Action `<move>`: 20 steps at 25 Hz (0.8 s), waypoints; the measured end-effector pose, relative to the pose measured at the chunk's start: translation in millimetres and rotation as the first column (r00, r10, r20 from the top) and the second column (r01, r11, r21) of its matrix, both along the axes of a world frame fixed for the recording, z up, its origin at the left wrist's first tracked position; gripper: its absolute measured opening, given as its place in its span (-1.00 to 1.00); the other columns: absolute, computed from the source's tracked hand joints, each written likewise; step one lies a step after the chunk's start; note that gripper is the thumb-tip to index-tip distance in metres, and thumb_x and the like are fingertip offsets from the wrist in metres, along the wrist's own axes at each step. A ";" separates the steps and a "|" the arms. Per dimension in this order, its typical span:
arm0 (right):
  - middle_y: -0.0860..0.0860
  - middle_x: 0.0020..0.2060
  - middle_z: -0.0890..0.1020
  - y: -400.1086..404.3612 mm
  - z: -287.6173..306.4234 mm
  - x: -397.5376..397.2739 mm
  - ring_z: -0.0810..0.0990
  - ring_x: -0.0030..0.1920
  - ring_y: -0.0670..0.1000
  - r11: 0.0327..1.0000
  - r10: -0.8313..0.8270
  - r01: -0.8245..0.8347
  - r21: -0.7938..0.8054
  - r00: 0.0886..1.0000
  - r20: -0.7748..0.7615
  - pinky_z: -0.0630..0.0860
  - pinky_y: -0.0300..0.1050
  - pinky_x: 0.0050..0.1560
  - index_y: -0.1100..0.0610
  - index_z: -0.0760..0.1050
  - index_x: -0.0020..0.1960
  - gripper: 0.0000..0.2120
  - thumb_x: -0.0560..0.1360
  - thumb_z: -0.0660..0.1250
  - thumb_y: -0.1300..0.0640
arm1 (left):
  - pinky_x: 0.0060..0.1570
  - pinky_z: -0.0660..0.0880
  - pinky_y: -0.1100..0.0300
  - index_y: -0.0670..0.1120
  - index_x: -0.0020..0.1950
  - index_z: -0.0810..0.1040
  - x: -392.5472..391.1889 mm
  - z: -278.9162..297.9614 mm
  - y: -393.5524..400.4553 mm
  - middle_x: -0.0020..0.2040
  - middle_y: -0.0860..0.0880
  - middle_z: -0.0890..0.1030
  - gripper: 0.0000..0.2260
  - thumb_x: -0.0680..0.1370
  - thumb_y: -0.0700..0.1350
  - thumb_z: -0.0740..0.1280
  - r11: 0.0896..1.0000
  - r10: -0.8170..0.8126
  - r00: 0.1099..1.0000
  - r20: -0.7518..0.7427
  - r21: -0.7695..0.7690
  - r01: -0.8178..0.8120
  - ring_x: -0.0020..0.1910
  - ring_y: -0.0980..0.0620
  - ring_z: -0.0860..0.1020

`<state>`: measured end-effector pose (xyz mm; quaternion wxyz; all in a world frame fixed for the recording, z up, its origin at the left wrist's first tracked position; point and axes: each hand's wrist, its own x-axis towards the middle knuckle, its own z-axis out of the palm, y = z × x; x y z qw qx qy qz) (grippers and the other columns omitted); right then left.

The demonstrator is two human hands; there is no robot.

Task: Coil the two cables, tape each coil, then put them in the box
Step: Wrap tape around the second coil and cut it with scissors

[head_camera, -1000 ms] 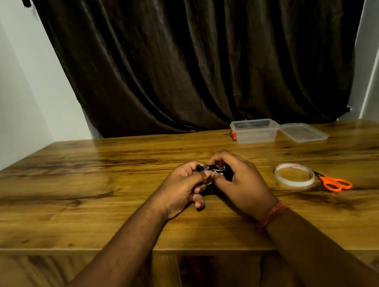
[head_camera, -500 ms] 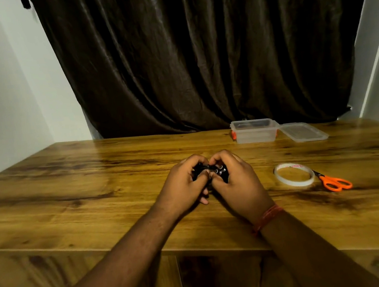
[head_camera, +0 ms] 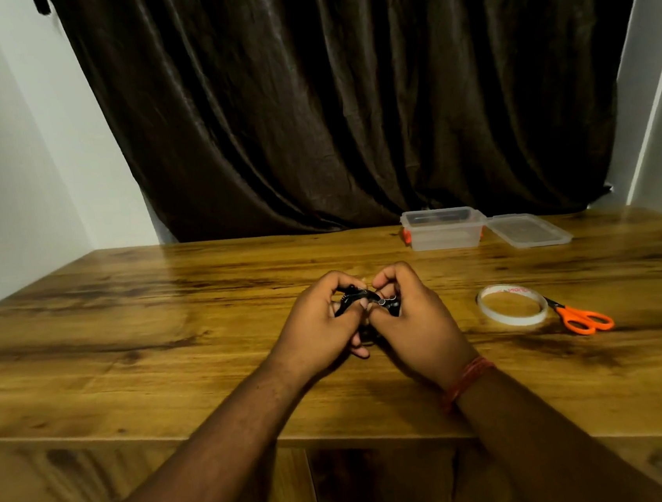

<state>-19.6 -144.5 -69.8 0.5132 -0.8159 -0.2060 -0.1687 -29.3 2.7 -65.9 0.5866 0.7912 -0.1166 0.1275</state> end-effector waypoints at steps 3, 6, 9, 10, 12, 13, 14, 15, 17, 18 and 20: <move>-0.01 -0.10 0.57 0.3 -0.5 0.2 0.57 -0.13 -0.04 1.000 0.003 -0.003 0.002 1.000 -0.022 0.51 -0.18 -0.18 0.01 0.39 0.09 -0.79 0.50 0.33 0.14 | -0.29 0.62 -0.24 -0.03 0.07 0.54 1.5 -1.4 1.8 -0.44 -0.13 0.51 -0.92 0.60 -0.18 0.33 0.993 -0.063 0.998 -0.004 -0.102 0.063 -0.46 -0.06 0.51; 0.02 -0.11 0.57 1.9 -0.1 -0.4 0.58 -0.14 -0.02 1.000 0.011 -0.011 0.006 1.000 -0.029 0.49 -0.19 -0.21 0.00 0.38 0.09 -0.77 0.49 0.33 0.18 | -0.30 0.59 -0.34 -0.01 0.03 0.55 4.8 -3.6 3.7 -0.42 -0.23 0.46 -0.96 0.61 -0.09 0.31 0.989 -0.078 0.997 0.014 -0.127 0.079 -0.51 -0.07 0.47; 0.02 -0.14 0.58 2.8 0.9 -1.8 0.59 -0.17 -0.01 0.999 0.019 -0.018 0.028 0.999 -0.037 0.51 -0.13 -0.20 0.01 0.39 0.08 -0.78 0.49 0.33 0.19 | -0.31 0.60 -0.31 0.00 0.06 0.56 6.9 -4.3 5.0 -0.45 -0.20 0.46 -0.94 0.61 -0.10 0.32 0.991 -0.075 0.997 0.020 -0.113 0.076 -0.54 -0.02 0.47; 0.02 -0.14 0.58 2.6 0.9 -1.9 0.59 -0.17 -0.01 0.999 0.020 -0.018 0.037 0.999 -0.041 0.51 -0.12 -0.20 0.01 0.39 0.08 -0.79 0.49 0.33 0.18 | -0.31 0.61 -0.31 -0.01 0.07 0.57 7.1 -4.5 5.6 -0.46 -0.18 0.46 -0.93 0.61 -0.10 0.32 0.991 -0.079 0.997 0.022 -0.110 0.081 -0.54 -0.01 0.47; 0.03 -0.13 0.58 2.2 1.1 -1.6 0.59 -0.17 0.01 0.998 0.020 -0.016 0.060 0.998 -0.054 0.51 -0.12 -0.21 0.02 0.39 0.09 -0.78 0.49 0.34 0.19 | -0.30 0.61 -0.29 -0.02 0.09 0.58 6.6 -3.9 6.3 -0.45 -0.17 0.48 -0.91 0.60 -0.11 0.33 0.989 -0.092 0.995 0.024 -0.110 0.094 -0.53 -0.01 0.48; 0.04 -0.12 0.58 2.1 1.2 -1.3 0.60 -0.16 0.02 0.997 0.020 -0.015 0.074 0.998 -0.064 0.51 -0.11 -0.20 0.02 0.39 0.09 -0.77 0.49 0.34 0.19 | -0.30 0.62 -0.28 -0.02 0.12 0.59 6.3 -3.0 6.5 -0.40 -0.19 0.52 -0.88 0.60 -0.12 0.33 0.987 -0.101 0.995 0.024 -0.121 0.103 -0.52 -0.02 0.48; 0.04 -0.11 0.58 2.0 1.4 -1.0 0.60 -0.15 0.02 0.996 0.020 -0.014 0.088 0.997 -0.073 0.53 -0.09 -0.18 0.02 0.39 0.10 -0.77 0.49 0.35 0.18 | -0.29 0.62 -0.26 -0.02 0.15 0.60 5.8 -2.0 6.4 -0.28 -0.21 0.57 -0.85 0.60 -0.14 0.33 0.982 -0.115 0.993 0.023 -0.146 0.117 -0.52 -0.01 0.49; 0.04 -0.11 0.59 1.8 1.4 -0.5 0.61 -0.14 0.03 0.995 0.023 -0.015 0.101 0.997 -0.080 0.54 -0.07 -0.16 0.02 0.39 0.11 -0.76 0.49 0.36 0.18 | -0.29 0.63 -0.23 -0.02 0.19 0.60 5.2 -0.6 6.5 -0.13 -0.22 0.59 -0.81 0.60 -0.17 0.33 0.975 -0.133 0.991 0.021 -0.179 0.135 -0.51 0.01 0.49; 0.02 -0.12 0.59 1.2 1.3 0.1 0.62 -0.14 0.02 0.992 0.036 -0.024 0.124 0.995 -0.091 0.54 -0.10 -0.17 0.02 0.40 0.11 -0.75 0.50 0.37 0.18 | -0.28 0.63 -0.18 -0.01 0.23 0.59 4.6 0.8 7.2 0.01 -0.19 0.58 -0.76 0.59 -0.20 0.33 0.958 -0.170 0.985 0.019 -0.231 0.170 -0.51 0.04 0.49; 0.01 -0.12 0.59 0.7 1.2 0.2 0.62 -0.15 0.00 0.991 0.041 -0.028 0.132 0.994 -0.098 0.53 -0.14 -0.19 0.02 0.40 0.12 -0.75 0.50 0.37 0.18 | -0.27 0.63 -0.17 0.00 0.25 0.59 3.9 1.4 7.3 0.01 -0.15 0.58 -0.75 0.60 -0.21 0.32 0.953 -0.182 0.983 0.016 -0.242 0.181 -0.51 0.03 0.49; -0.03 -0.14 0.59 -0.2 1.4 0.7 0.62 -0.17 -0.04 0.989 0.056 -0.040 0.146 0.992 -0.113 0.54 -0.16 -0.18 0.01 0.43 0.12 -0.76 0.51 0.37 0.19 | -0.31 0.64 -0.13 0.02 0.29 0.55 1.8 3.0 6.8 0.06 -0.10 0.56 -0.71 0.60 -0.23 0.31 0.948 -0.197 0.980 0.008 -0.254 0.192 -0.50 0.01 0.48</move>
